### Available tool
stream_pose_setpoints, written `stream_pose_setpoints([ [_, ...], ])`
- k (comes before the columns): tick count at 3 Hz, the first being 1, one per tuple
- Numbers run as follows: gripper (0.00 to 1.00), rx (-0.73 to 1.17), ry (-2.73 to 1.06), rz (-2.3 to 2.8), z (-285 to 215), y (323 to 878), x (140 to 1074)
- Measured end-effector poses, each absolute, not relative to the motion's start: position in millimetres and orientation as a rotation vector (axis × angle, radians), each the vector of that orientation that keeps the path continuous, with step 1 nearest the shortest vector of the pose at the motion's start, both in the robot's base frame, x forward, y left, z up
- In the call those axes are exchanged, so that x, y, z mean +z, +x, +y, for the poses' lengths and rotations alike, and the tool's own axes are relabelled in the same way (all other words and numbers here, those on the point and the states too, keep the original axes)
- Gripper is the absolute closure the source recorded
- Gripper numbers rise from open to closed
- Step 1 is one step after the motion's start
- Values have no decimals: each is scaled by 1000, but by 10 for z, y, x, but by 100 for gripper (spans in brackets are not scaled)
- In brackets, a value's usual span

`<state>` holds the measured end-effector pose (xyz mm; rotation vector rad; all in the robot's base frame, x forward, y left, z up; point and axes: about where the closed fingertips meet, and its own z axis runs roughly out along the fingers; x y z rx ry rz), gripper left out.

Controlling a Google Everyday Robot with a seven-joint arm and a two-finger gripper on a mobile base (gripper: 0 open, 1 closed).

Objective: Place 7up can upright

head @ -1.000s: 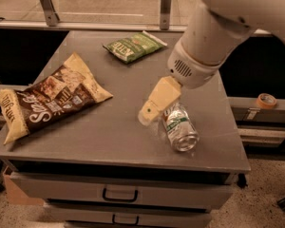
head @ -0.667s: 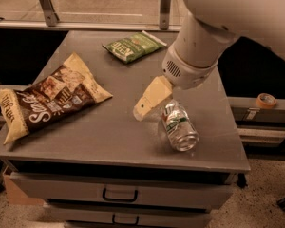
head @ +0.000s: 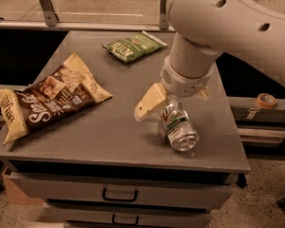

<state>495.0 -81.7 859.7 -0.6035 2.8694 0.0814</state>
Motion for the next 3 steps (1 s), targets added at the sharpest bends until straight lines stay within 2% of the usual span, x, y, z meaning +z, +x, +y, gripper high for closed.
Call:
stream_pose_setpoints([
  [1,18,24,-532,2912,-847,4924,8483],
  [3,65,-18,-473,2944,-877,4896,8394],
])
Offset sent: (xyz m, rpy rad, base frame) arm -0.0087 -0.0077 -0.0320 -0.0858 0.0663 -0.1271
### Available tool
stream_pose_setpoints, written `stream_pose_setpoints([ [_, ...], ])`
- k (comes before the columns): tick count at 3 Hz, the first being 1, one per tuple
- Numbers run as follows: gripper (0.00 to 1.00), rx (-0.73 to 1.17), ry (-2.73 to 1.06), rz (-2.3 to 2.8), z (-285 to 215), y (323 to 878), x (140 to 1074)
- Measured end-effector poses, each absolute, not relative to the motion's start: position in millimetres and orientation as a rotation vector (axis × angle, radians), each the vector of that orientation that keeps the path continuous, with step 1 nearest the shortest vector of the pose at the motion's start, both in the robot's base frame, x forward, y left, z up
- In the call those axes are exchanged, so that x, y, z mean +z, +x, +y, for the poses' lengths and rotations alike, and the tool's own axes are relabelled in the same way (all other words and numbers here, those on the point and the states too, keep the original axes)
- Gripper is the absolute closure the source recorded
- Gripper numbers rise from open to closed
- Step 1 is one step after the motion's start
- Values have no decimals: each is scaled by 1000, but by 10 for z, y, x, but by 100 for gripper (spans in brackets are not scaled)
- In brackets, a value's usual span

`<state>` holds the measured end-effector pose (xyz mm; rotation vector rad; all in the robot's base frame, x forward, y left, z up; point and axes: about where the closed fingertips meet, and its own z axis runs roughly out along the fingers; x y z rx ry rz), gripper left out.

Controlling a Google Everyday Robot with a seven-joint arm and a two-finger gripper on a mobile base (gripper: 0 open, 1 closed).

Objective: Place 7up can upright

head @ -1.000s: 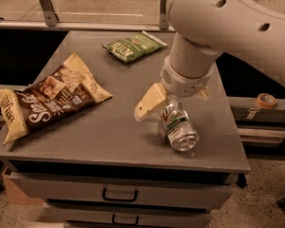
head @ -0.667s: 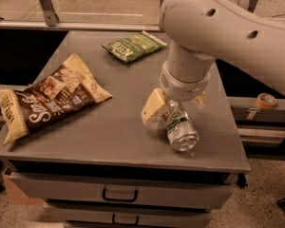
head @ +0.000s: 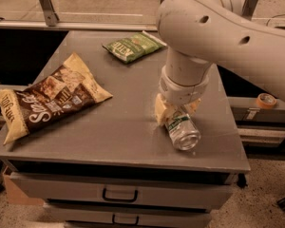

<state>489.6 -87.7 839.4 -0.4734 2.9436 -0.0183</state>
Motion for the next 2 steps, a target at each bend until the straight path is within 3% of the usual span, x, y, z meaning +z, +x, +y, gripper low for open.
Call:
stream_pose_setpoints([
  [1,88,22,-531,2895,-834,4976,8516],
  [2,100,181,-611,2764,-781,5226,8818],
])
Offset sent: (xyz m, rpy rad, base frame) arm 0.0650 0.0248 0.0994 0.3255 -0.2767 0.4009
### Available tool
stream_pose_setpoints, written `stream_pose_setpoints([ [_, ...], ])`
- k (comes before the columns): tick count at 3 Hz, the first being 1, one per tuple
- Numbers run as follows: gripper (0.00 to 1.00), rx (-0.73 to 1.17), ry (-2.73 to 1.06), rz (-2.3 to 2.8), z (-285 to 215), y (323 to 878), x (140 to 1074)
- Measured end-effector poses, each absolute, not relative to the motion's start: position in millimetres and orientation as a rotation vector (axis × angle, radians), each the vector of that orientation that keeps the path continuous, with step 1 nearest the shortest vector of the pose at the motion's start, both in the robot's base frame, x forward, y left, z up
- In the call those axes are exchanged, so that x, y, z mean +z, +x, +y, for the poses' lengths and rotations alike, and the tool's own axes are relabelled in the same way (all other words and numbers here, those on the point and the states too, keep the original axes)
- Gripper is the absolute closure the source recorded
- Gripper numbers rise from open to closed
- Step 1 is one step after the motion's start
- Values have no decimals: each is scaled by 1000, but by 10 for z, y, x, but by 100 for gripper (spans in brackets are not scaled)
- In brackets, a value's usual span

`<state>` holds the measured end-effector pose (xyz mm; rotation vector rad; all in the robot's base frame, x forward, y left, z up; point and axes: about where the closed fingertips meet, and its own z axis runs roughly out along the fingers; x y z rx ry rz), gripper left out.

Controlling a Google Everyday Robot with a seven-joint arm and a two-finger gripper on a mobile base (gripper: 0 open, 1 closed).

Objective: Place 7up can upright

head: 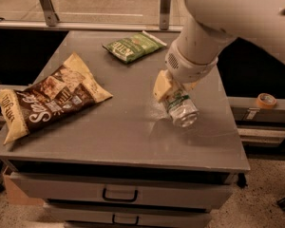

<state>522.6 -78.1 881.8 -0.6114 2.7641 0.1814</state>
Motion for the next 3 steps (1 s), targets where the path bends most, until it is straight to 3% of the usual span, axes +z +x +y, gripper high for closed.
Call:
stream_pose_setpoints([
  [2,100,632,-686,2339,-633,5652,9583],
  [3,100,707,-711,2253,-639,5555,9754],
])
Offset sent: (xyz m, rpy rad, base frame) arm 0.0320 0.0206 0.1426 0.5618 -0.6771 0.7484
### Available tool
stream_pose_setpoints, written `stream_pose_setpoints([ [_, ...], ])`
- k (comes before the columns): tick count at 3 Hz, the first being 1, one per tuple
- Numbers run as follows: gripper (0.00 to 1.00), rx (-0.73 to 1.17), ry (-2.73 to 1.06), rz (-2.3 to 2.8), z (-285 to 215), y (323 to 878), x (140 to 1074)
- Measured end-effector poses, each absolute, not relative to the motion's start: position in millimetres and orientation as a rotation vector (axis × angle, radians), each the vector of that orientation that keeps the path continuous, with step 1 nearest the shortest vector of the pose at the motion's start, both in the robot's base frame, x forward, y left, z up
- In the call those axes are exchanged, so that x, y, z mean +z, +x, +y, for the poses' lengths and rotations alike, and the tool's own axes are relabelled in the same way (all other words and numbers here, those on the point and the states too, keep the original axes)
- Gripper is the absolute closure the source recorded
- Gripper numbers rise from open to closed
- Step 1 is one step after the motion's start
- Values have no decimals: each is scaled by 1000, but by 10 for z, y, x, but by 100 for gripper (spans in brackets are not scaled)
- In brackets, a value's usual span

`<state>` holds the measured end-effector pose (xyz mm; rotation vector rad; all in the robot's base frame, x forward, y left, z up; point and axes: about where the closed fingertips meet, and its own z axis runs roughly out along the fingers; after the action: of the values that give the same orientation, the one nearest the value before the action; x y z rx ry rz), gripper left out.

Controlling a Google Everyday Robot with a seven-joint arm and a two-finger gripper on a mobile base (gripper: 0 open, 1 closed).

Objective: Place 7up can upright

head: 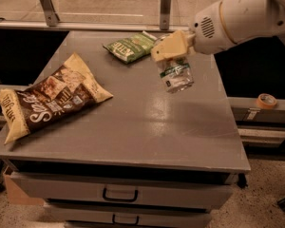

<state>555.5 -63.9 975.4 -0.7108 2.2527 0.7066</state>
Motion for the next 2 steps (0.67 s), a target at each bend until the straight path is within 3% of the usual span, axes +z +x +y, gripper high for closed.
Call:
stream_pose_setpoints([
  [2,100,734,-667,2197,-588,5572,9764],
])
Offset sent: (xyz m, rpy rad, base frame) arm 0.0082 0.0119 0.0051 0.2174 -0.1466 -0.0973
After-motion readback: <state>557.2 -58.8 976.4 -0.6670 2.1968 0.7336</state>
